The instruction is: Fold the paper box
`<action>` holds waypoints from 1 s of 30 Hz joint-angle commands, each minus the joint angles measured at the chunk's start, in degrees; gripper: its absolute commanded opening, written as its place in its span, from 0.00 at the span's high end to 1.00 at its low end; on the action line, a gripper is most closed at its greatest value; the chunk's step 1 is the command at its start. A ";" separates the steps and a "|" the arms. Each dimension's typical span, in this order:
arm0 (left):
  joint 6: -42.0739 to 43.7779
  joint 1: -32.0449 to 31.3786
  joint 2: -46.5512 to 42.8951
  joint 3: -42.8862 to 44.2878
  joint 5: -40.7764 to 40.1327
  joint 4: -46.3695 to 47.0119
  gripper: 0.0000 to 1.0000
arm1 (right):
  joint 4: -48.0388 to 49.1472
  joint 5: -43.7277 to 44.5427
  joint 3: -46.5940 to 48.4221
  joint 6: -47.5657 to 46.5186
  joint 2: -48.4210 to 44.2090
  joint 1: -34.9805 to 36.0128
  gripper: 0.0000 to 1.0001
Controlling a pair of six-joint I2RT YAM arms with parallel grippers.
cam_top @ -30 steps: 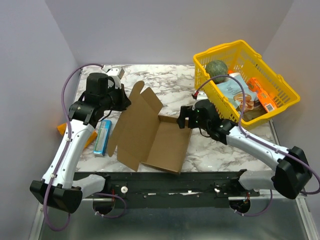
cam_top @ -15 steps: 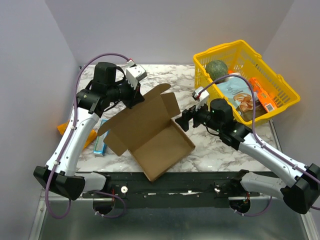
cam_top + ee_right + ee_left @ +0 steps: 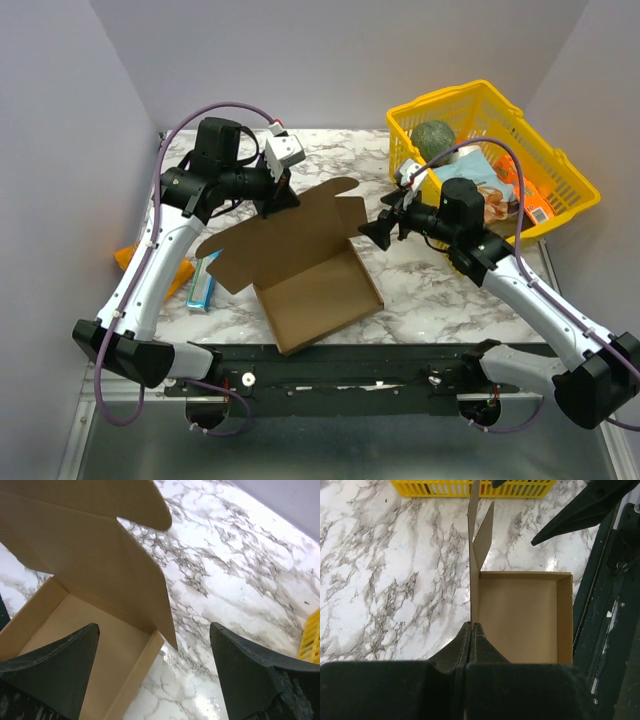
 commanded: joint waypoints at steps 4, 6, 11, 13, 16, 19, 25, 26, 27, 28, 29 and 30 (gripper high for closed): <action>2.39 -1.41 0.31 2.06 4.78 -2.92 1.00 | 4.84 -5.72 3.62 -3.08 4.91 -0.34 0.04; 2.65 -1.68 0.31 2.14 4.95 -3.18 1.00 | 5.11 -6.16 4.15 -3.08 6.32 -0.43 0.05; 2.91 -2.12 1.01 3.37 5.48 -3.71 1.00 | 5.81 -10.37 4.51 -2.47 8.16 -0.43 0.15; 2.74 -2.30 2.68 4.86 5.22 -4.24 1.00 | 7.65 -11.52 3.37 -0.71 8.17 -0.43 0.29; 3.09 -3.00 5.40 7.49 4.34 -5.56 1.00 | 7.84 -9.77 1.79 0.17 7.47 -0.43 0.39; 2.39 -3.96 7.69 8.99 2.32 -4.86 1.00 | 8.54 -5.47 -0.15 0.35 5.80 -0.43 0.48; -1.03 -5.20 10.77 11.46 -4.26 0.23 0.74 | 9.51 2.88 -4.63 0.26 3.60 -0.43 0.80; -1.74 -5.28 10.86 11.37 -5.49 1.29 0.61 | 9.68 4.02 -5.07 0.18 3.33 -0.43 0.83; -3.83 -5.28 10.77 11.02 -8.46 4.08 0.39 | 10.03 7.08 -6.12 0.26 2.98 -0.43 0.89; -5.16 -5.37 10.51 10.06 -10.75 6.02 0.29 | 10.65 8.42 -6.65 0.18 2.63 -0.43 0.90; -6.39 -5.37 10.07 9.01 -12.95 8.30 0.21 | 11.00 9.39 -7.18 -0.17 2.54 -0.43 0.92; -10.06 -5.37 8.15 7.61 -15.67 14.33 0.11 | 11.44 11.48 -8.14 -0.53 1.93 -0.43 0.94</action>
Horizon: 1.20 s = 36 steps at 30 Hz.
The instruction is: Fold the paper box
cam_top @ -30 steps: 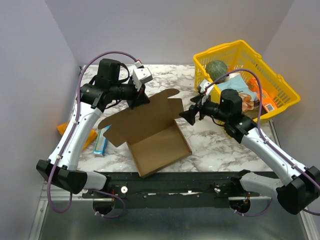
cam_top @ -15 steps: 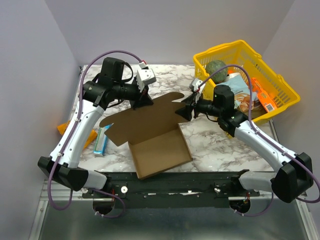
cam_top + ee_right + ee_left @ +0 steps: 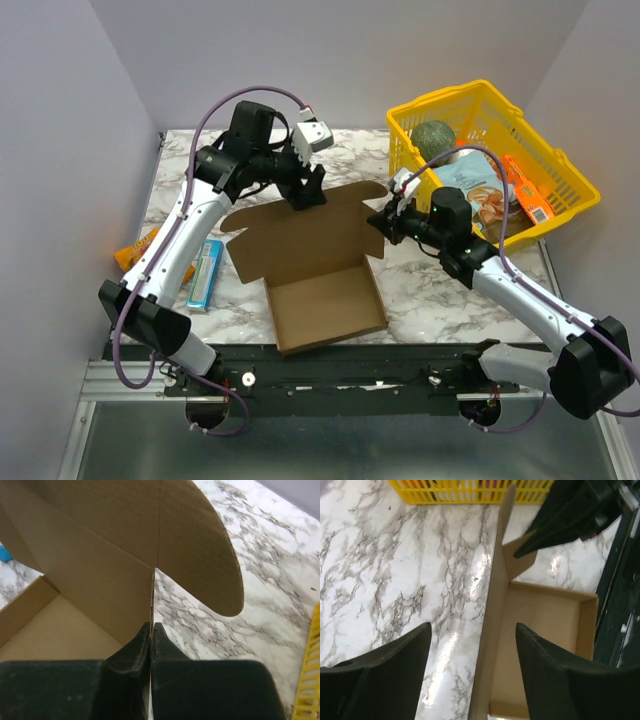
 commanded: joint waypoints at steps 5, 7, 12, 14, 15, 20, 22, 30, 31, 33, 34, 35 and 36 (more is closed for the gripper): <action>-15.46 -0.19 -13.78 -18.00 -31.55 32.04 0.01 | 4.50 16.44 -3.90 -2.24 -2.95 -0.36 0.98; -16.95 -0.02 -19.85 -25.53 -33.67 37.76 0.01 | 4.32 21.81 -3.90 -2.76 -2.78 -0.36 0.99; -22.66 2.00 -26.89 -34.88 -36.49 37.35 0.01 | 5.55 22.70 -4.86 -3.12 -3.39 -0.36 0.99; -25.29 2.79 -28.39 -39.01 -38.50 37.33 0.01 | 5.64 22.79 -4.95 -2.94 -3.31 -0.36 0.99; -26.27 3.06 -29.96 -40.51 -41.03 37.77 0.01 | 5.55 22.62 -5.04 -2.68 -3.30 -0.36 0.99; -30.05 7.44 -32.96 -44.73 -40.71 33.48 0.01 | 5.55 23.22 -5.30 -2.59 -3.74 -0.36 0.99; -31.02 8.15 -35.77 -46.57 -39.40 32.15 0.01 | 5.55 23.67 -5.48 -2.59 -4.09 -0.36 0.99; -31.02 10.97 -43.08 -52.47 -33.95 31.45 0.01 | 5.38 23.76 -5.30 -2.24 -4.01 -0.36 0.99; -30.59 11.32 -42.64 -52.65 -33.16 31.01 0.01 | 5.38 23.67 -5.30 -2.33 -4.01 -0.36 0.99; -29.62 11.32 -40.62 -52.65 -30.87 29.96 0.01 | 5.29 23.76 -5.39 -2.15 -4.10 -0.36 0.99; -29.18 11.41 -39.91 -52.56 -29.99 29.78 0.01 | 5.29 23.76 -5.48 -2.24 -4.27 -0.36 0.99; -28.65 11.41 -39.30 -52.48 -29.37 29.86 0.01 | 5.29 23.76 -5.48 -2.24 -4.36 -0.36 0.99; -28.47 11.41 -38.16 -52.30 -28.32 30.04 0.01 | 5.29 23.76 -5.48 -2.24 -4.36 -0.36 0.99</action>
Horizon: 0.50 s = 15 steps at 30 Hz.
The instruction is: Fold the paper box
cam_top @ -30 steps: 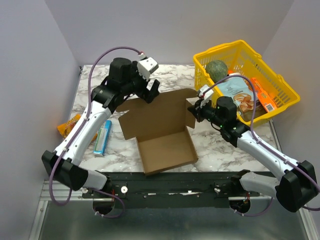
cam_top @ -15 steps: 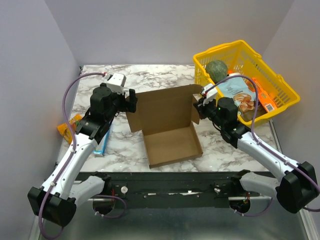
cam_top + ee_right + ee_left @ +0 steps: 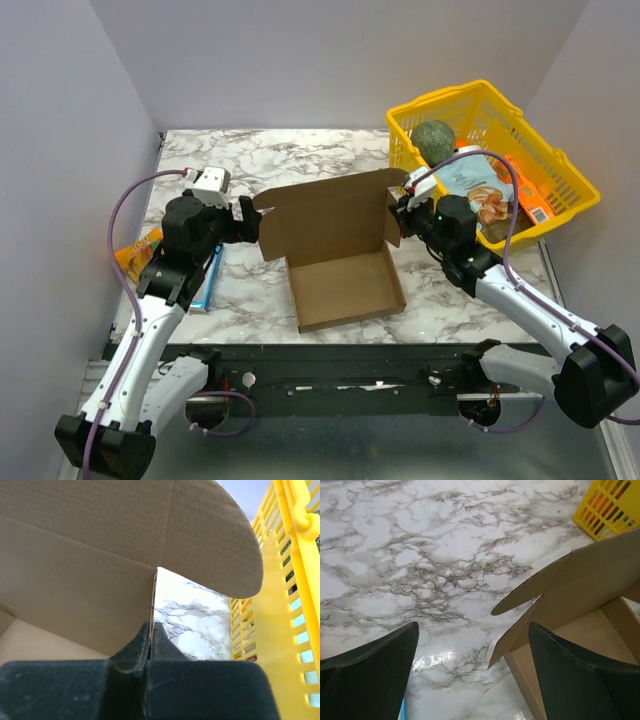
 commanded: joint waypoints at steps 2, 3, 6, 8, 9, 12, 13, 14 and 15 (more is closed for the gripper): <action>2.26 0.20 4.23 -0.54 6.61 -1.54 0.02 | 0.61 2.20 -0.93 -1.17 -1.21 -0.36 0.99; 2.70 0.28 4.67 -0.37 7.49 -1.46 0.03 | 0.61 2.12 -0.93 -1.17 -1.21 -0.36 0.99; 3.14 0.20 5.29 -0.54 9.16 -0.41 0.06 | 0.61 2.20 -0.93 -1.08 -1.12 -0.36 0.99; 3.14 0.28 5.55 -1.06 10.48 0.21 0.11 | 0.61 2.12 -0.85 -1.08 -0.95 -0.36 0.99; 3.05 0.28 5.99 -1.16 10.83 0.56 0.19 | 0.61 2.12 -0.84 -0.82 -0.95 -0.36 0.99; 2.70 0.20 7.57 -1.16 13.20 0.83 0.42 | 0.52 1.94 -0.84 -0.64 -0.60 -0.36 0.99; 2.53 0.20 7.92 -1.16 13.82 0.74 0.49 | 0.44 1.94 -0.84 -0.55 -0.51 -0.36 0.99; 2.18 0.20 8.27 -1.16 15.22 0.83 0.56 | 0.44 1.85 -0.67 -0.64 -0.33 -0.36 0.99; 2.00 0.20 8.80 -1.33 15.67 0.57 0.66 | 0.35 1.68 -0.58 -1.16 -0.16 -0.36 0.99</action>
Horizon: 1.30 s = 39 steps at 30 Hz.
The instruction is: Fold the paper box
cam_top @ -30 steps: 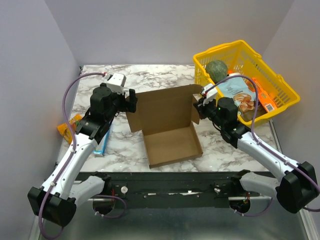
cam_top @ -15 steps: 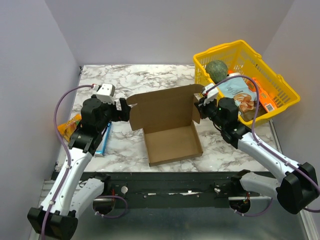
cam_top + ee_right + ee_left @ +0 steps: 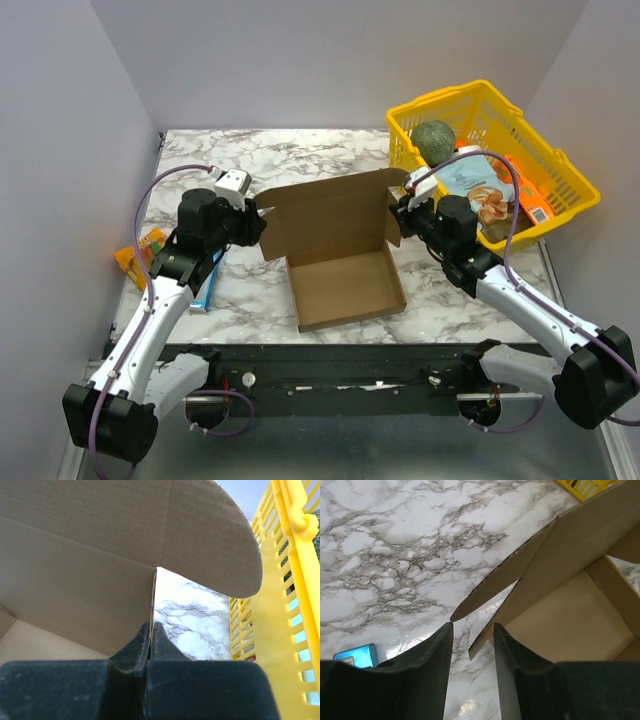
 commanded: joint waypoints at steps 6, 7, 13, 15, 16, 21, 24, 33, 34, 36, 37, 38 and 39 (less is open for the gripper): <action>-4.48 -0.59 1.59 -3.40 5.14 3.61 0.96 | 0.00 1.37 -0.47 1.50 0.57 -0.28 0.99; -5.45 -0.86 1.77 -3.49 4.70 4.06 0.97 | 0.52 2.24 -0.65 2.29 0.30 -0.19 0.99; -7.75 -6.91 5.01 -1.30 -3.18 7.40 0.99 | 6.13 9.61 -4.07 6.87 -2.94 2.87 0.99; -7.66 -9.19 6.68 0.90 -5.23 8.36 0.99 | 7.20 12.17 -4.34 9.24 -3.13 4.20 0.99; -7.66 -9.73 7.21 1.60 -6.63 8.80 0.99 | 8.25 15.40 -4.34 9.59 -2.95 5.86 0.99; -7.04 -12.54 9.76 5.56 -10.68 11.53 1.00 | 9.58 22.89 -1.71 11.53 -0.41 9.04 0.99; -6.60 -13.60 10.99 7.58 -12.09 12.58 0.99 | 10.45 26.24 -0.04 11.62 1.44 10.18 0.99; -8.80 -19.22 11.96 0.21 -17.71 20.92 1.00 | 16.08 34.76 -2.84 17.50 3.55 12.12 0.99; -9.24 -19.75 12.05 -0.58 -18.93 21.37 1.00 | 16.52 34.94 -3.71 19.07 3.47 12.29 0.99; -9.85 -20.89 12.14 -2.60 -20.08 22.86 1.00 | 17.22 35.73 -4.60 20.05 3.38 12.73 0.99; -10.38 -21.24 12.14 -3.13 -20.70 23.30 1.00 | 17.48 36.08 -4.95 20.84 3.64 13.08 0.99; -10.73 -21.51 12.14 -4.09 -21.31 23.66 1.00 | 17.57 36.09 -5.48 21.20 3.82 13.26 0.99; -11.17 -21.95 11.96 -4.54 -21.84 24.27 1.00 | 17.58 36.35 -5.57 21.37 3.90 13.26 0.99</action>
